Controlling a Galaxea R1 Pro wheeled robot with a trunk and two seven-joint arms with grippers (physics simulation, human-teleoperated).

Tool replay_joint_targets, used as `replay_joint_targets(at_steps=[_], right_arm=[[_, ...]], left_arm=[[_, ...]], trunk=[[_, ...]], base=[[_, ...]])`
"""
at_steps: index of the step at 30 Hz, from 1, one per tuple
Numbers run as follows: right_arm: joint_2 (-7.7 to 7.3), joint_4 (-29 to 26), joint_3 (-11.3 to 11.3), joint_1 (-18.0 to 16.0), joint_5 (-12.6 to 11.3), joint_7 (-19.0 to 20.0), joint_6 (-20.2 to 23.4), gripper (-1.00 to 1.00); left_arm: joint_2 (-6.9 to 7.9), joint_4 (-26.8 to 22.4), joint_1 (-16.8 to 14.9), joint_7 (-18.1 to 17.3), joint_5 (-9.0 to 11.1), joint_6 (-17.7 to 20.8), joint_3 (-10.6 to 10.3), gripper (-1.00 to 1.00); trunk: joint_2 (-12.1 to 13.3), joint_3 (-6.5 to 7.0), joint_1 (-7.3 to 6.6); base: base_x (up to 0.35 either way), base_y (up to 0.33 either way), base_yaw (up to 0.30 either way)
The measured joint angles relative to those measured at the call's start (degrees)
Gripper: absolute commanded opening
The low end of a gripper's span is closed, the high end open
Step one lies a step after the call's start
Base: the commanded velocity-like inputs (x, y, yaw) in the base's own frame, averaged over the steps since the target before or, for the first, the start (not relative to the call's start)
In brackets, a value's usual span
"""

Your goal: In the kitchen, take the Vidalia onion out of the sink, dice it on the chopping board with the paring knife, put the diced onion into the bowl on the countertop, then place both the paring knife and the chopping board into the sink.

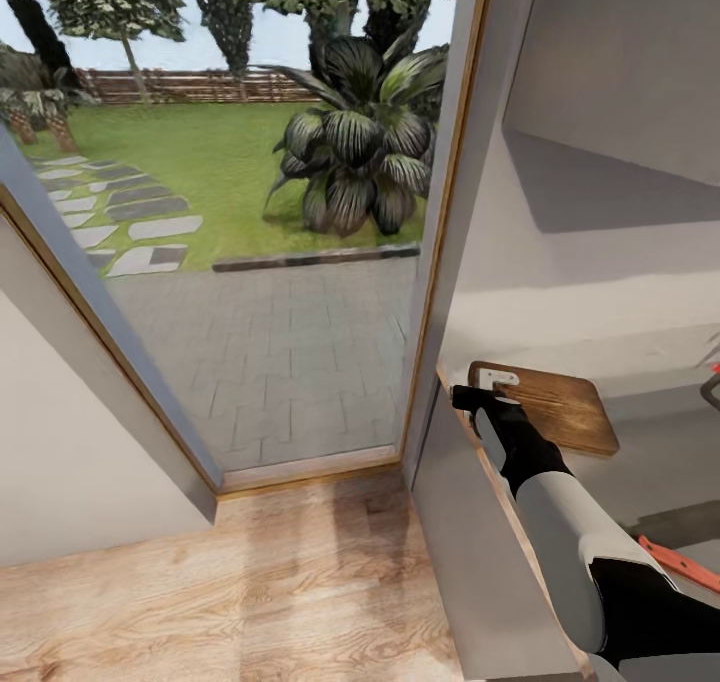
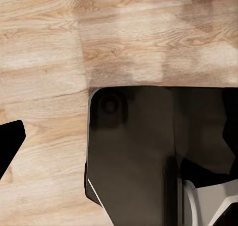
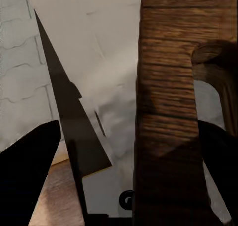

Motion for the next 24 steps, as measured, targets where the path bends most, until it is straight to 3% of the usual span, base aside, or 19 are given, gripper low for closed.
replay_joint_targets(at_steps=[24], right_arm=[[0.0, -0.09, -0.08, 0.0, 0.12, -0.09, -0.06, -1.0]], left_arm=[[0.0, 0.06, 0.0, 0.0, 0.0, 0.02, 0.0, 1.0]], trunk=[[0.0, 0.02, 0.0]], base=[[0.0, 0.0, 0.0]])
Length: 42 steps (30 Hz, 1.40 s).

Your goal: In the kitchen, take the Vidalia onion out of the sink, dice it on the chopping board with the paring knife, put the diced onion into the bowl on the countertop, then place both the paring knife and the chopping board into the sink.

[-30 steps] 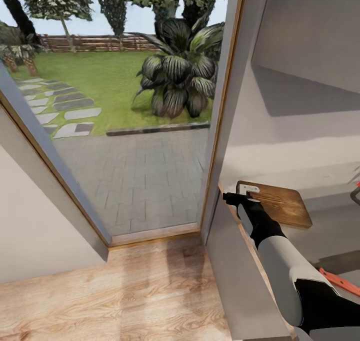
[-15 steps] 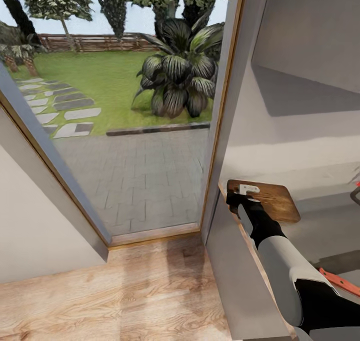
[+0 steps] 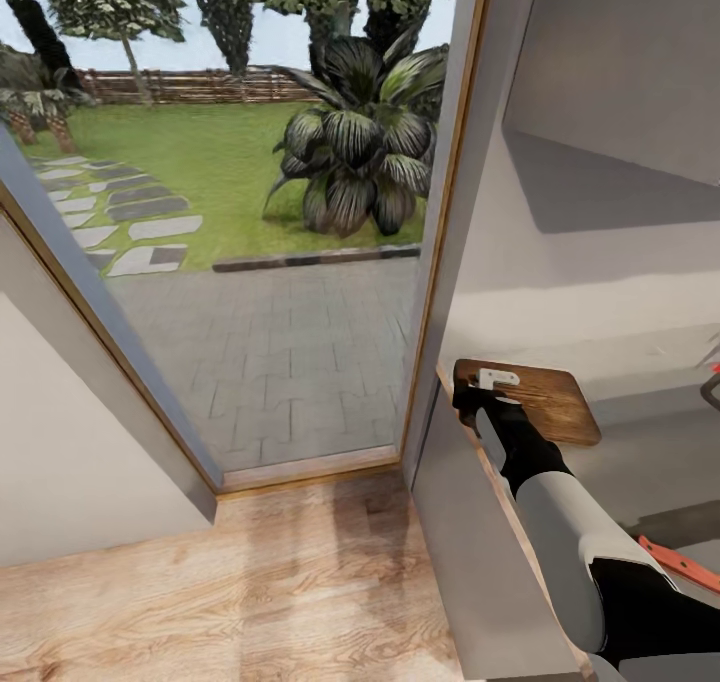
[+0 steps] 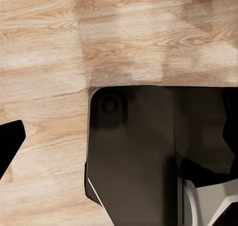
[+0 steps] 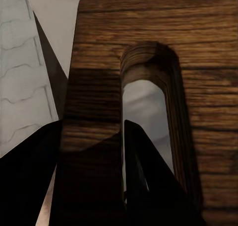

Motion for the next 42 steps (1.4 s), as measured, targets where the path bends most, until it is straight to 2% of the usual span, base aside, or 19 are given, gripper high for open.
replay_joint_targets(at_steps=[25, 42], right_arm=[[0.01, -0.53, 0.08, 0.0, 0.05, -0.21, -0.02, -1.0], [0.01, -1.03, 0.14, 0.0, 0.09, -0.27, 0.03, -1.0]], left_arm=[[-0.06, 0.52, 0.0, 0.0, -0.01, 0.0, 0.0, 1.0], [-0.09, 0.69, 0.0, -0.07, -0.01, -0.08, 0.0, 1.0]], trunk=[[-0.01, 2.2, 0.01], [0.01, 3.74, 0.04]], base=[[-0.009, 0.0, 0.0], [-0.304, 0.0, 0.0]])
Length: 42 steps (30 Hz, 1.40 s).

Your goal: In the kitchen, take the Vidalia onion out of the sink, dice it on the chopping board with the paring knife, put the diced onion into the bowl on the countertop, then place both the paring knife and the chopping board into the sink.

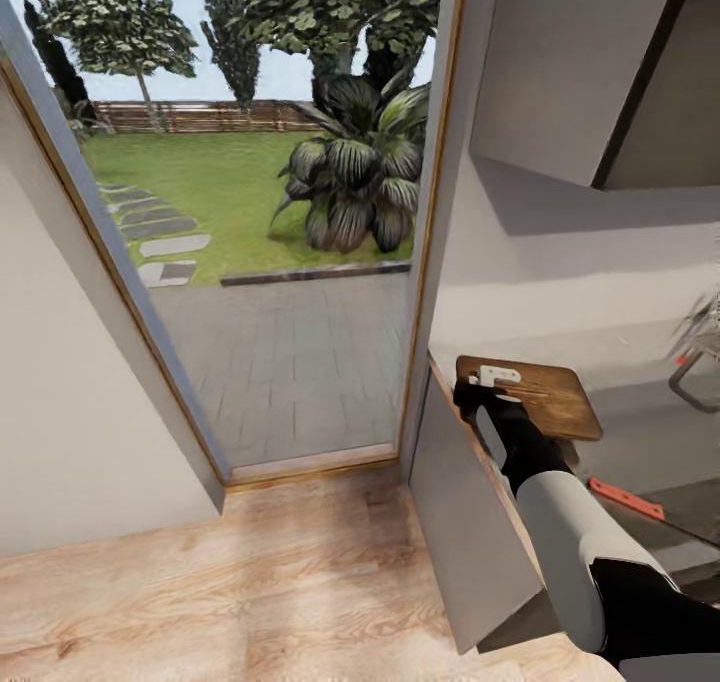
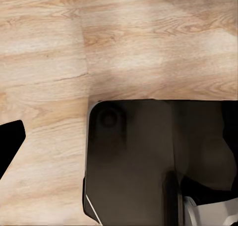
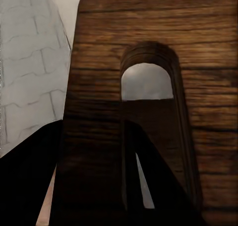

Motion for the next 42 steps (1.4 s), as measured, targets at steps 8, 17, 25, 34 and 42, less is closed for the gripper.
replay_joint_targets(at_steps=[8, 17, 25, 34, 42], right_arm=[[0.09, -0.24, 0.35, 0.0, 0.05, -0.02, -0.05, -1.0], [0.19, -4.32, 0.49, 0.0, 0.28, -0.05, 0.07, -1.0], [0.11, -5.26, 0.5, 0.0, 0.28, -0.03, 0.19, -1.0], [0.14, -5.47, 0.62, -0.01, 0.26, -0.03, 0.18, -1.0], [0.11, -5.48, 1.55, -0.01, 0.26, -0.02, 0.18, -1.0]], left_arm=[[0.0, 0.02, 0.0, -0.01, -0.03, -0.04, 0.0, 1.0], [0.0, 0.28, 0.0, 0.0, -0.02, -0.01, 0.0, 1.0], [0.0, 0.37, 0.0, -0.01, -0.1, -0.07, 0.0, 1.0], [0.0, 0.48, -0.01, -0.01, -0.16, -0.09, -0.01, 1.0], [0.0, 0.8, -0.01, -0.01, -0.16, -0.09, 0.0, 1.0]], trunk=[[0.0, 0.72, -0.03], [0.0, 1.37, -0.04], [0.0, 1.42, -0.04], [0.0, 1.43, -0.02], [0.0, 1.43, -0.02]], base=[[-0.266, 0.0, 0.0], [-0.018, 0.0, 0.0], [-0.001, -0.029, 0.098], [-0.075, -0.261, 0.237], [-0.159, -0.295, 0.247]])
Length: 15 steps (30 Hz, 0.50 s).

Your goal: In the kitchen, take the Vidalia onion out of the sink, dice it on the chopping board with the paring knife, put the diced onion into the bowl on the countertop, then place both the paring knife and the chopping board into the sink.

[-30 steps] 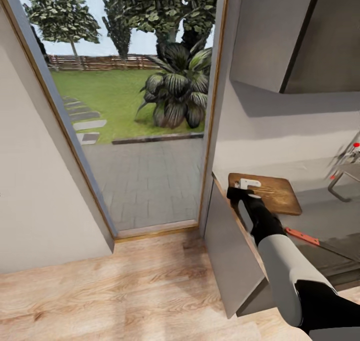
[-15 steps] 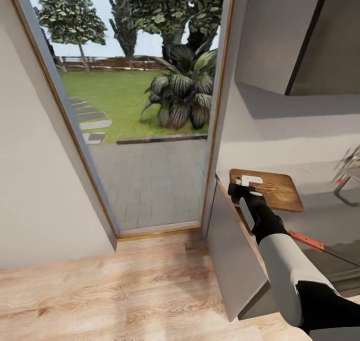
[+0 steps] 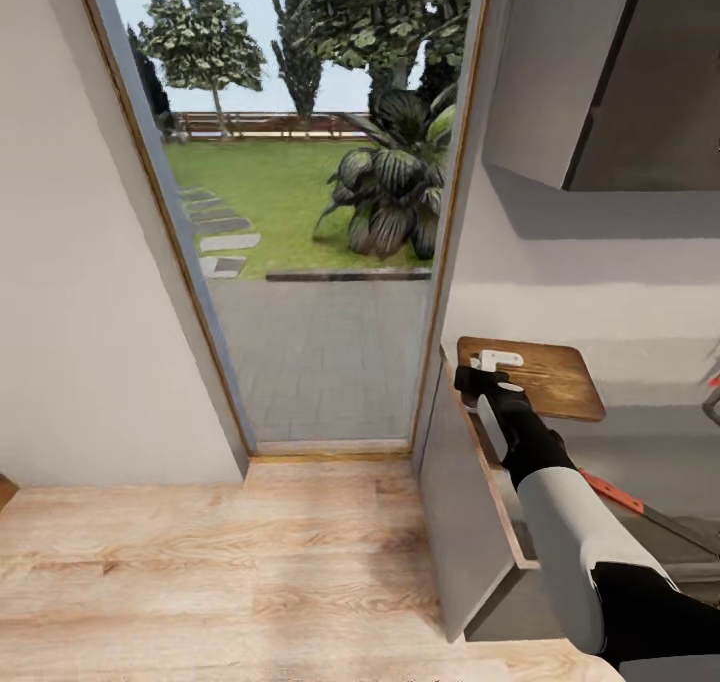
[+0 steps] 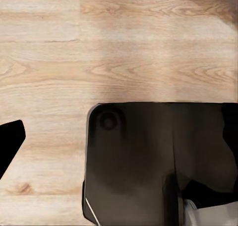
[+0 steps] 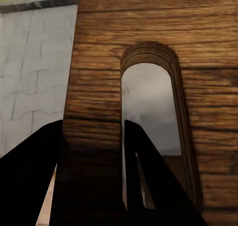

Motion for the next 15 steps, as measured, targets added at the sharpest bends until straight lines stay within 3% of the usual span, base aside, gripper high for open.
replay_joint_targets(at_steps=[15], right_arm=[[0.08, 0.0, 0.18, 0.0, 0.01, 0.0, 0.0, -1.0]], left_arm=[[0.0, 0.02, 0.0, 0.0, -0.03, -0.02, 0.0, 1.0]], trunk=[[0.0, 0.0, 0.01]], base=[[-0.259, -0.211, 0.248]])
